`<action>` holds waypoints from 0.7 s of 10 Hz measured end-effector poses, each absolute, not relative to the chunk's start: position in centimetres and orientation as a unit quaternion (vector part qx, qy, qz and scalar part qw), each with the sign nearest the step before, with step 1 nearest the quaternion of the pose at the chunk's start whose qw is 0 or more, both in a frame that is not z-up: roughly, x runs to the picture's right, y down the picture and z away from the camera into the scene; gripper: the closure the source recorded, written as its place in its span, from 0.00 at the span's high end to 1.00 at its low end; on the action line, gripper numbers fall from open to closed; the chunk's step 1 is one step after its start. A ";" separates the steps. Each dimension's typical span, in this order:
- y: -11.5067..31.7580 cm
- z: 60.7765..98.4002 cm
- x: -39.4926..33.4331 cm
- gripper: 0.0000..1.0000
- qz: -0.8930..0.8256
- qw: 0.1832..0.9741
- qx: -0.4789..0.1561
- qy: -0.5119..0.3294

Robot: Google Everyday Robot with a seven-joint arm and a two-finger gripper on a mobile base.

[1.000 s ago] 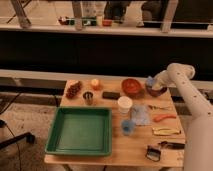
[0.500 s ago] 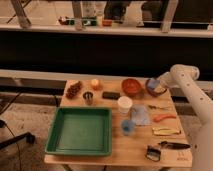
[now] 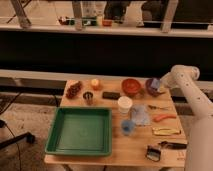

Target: Wipe purple bowl with sponge

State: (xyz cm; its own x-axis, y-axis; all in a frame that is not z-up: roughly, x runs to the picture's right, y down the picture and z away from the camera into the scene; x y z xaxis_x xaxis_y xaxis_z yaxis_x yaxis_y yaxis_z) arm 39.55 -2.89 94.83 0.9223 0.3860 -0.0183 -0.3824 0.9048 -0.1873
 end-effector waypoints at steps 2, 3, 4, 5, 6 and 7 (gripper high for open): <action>-4.5 95.9 39.8 0.00 0.187 0.979 -0.083 -0.001; -5.8 96.2 39.4 0.00 0.176 0.981 -0.075 0.000; -6.5 96.3 39.1 0.00 0.169 0.983 -0.069 0.001; -7.0 96.3 39.3 0.00 0.163 0.985 -0.063 0.005; -7.7 96.5 39.2 0.00 0.153 0.987 -0.057 0.008; -8.0 96.7 39.0 0.00 0.149 0.987 -0.055 0.007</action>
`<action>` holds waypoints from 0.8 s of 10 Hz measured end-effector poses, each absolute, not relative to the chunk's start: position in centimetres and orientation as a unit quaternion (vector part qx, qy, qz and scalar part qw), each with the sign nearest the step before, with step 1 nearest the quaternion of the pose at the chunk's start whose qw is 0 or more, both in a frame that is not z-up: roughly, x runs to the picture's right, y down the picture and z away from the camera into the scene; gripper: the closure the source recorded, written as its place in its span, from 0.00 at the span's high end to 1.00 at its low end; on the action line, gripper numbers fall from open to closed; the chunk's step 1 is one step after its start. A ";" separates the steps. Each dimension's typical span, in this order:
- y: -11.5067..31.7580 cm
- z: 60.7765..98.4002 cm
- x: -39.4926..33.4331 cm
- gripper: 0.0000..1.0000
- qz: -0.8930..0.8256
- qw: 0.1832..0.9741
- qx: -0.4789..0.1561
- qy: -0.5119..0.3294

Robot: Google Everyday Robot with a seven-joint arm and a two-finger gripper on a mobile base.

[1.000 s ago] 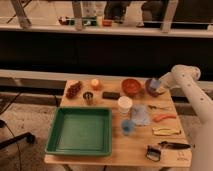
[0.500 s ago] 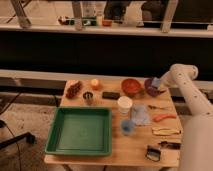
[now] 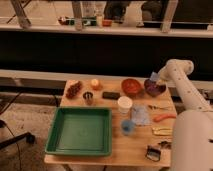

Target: Wipe purple bowl with sponge

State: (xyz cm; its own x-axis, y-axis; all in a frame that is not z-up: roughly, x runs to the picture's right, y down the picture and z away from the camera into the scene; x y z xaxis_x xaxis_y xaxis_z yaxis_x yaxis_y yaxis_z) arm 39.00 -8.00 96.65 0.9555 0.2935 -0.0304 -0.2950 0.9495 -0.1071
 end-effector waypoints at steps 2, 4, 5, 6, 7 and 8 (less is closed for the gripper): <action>-8.0 97.1 38.2 0.00 0.147 0.988 -0.057 -0.002; -7.6 97.2 37.7 0.00 0.150 0.987 -0.060 -0.012; -7.4 97.2 37.1 0.00 0.149 0.987 -0.063 -0.019; -7.1 96.9 36.9 0.00 0.153 0.986 -0.065 -0.024; -6.6 96.4 37.0 0.00 0.157 0.985 -0.067 -0.029; -6.4 96.0 36.9 0.00 0.160 0.984 -0.068 -0.032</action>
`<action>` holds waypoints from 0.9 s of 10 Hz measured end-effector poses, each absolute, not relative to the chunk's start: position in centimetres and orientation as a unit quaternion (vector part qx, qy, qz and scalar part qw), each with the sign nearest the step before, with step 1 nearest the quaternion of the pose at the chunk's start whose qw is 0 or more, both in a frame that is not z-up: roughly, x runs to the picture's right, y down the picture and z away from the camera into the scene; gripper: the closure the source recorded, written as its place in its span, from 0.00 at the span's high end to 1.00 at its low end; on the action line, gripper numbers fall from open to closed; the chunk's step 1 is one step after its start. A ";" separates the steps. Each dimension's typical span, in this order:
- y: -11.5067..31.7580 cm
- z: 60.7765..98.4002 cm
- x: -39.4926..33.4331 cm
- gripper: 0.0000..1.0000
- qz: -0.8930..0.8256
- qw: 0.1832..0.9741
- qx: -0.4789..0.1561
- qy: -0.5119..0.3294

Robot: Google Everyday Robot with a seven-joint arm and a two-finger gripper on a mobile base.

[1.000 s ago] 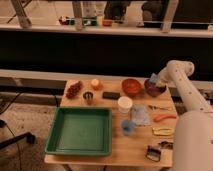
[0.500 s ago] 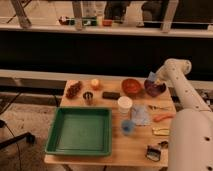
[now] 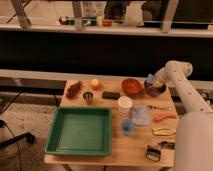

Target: Wipe purple bowl with sponge

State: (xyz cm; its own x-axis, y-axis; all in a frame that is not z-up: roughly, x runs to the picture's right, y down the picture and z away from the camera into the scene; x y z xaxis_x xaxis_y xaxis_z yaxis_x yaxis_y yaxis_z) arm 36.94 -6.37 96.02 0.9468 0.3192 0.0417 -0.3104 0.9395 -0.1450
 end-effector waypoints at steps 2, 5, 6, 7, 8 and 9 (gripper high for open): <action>-5.8 95.3 36.2 0.00 0.164 0.983 -0.076 -0.041; -4.2 93.8 36.9 0.00 0.175 0.980 -0.090 -0.038; -4.0 93.6 36.9 0.00 0.179 0.979 -0.094 -0.037; -3.8 93.6 37.1 0.00 0.181 0.978 -0.096 -0.035; -3.6 93.6 37.6 0.00 0.184 0.978 -0.097 -0.030; -3.5 93.6 38.2 0.00 0.186 0.978 -0.097 -0.025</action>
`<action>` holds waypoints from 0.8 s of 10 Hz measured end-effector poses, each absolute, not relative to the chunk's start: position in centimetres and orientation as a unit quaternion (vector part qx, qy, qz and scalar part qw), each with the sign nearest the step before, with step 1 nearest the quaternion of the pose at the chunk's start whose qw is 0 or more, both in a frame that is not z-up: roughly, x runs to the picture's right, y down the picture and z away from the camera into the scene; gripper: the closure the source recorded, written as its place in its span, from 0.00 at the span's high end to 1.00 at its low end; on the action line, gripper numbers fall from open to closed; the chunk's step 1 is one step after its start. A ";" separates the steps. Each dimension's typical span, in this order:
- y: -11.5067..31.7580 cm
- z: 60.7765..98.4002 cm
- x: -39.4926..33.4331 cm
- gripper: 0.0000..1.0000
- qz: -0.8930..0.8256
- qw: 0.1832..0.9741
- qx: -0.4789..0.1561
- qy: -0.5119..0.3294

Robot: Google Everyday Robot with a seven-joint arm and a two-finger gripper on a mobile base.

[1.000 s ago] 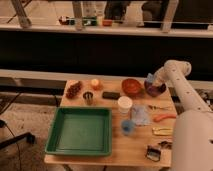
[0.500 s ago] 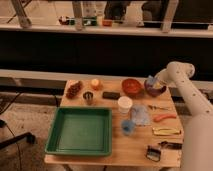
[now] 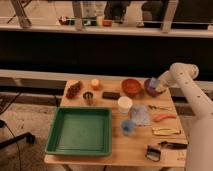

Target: Wipe purple bowl with sponge

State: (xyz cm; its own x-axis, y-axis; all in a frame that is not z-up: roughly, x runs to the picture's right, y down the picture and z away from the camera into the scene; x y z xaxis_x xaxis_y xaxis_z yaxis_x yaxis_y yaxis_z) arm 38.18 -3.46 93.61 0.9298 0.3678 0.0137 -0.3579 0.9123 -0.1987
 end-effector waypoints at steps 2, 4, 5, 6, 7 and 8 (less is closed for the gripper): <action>-3.8 93.9 38.4 0.00 0.185 0.978 -0.093 -0.020; -4.4 94.2 38.3 0.00 0.181 0.979 -0.088 -0.020; -4.7 94.3 38.2 0.00 0.178 0.980 -0.086 -0.020; -4.9 94.3 38.2 0.00 0.177 0.981 -0.084 -0.019; -5.1 94.4 38.2 0.00 0.175 0.981 -0.082 -0.019; -5.3 94.2 38.1 0.00 0.173 0.981 -0.080 -0.019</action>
State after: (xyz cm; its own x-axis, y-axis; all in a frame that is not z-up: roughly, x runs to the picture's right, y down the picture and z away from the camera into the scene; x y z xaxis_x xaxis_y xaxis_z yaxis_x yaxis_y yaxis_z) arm 38.10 -5.34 94.24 0.9393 0.3430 0.0099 -0.3369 0.9272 -0.1640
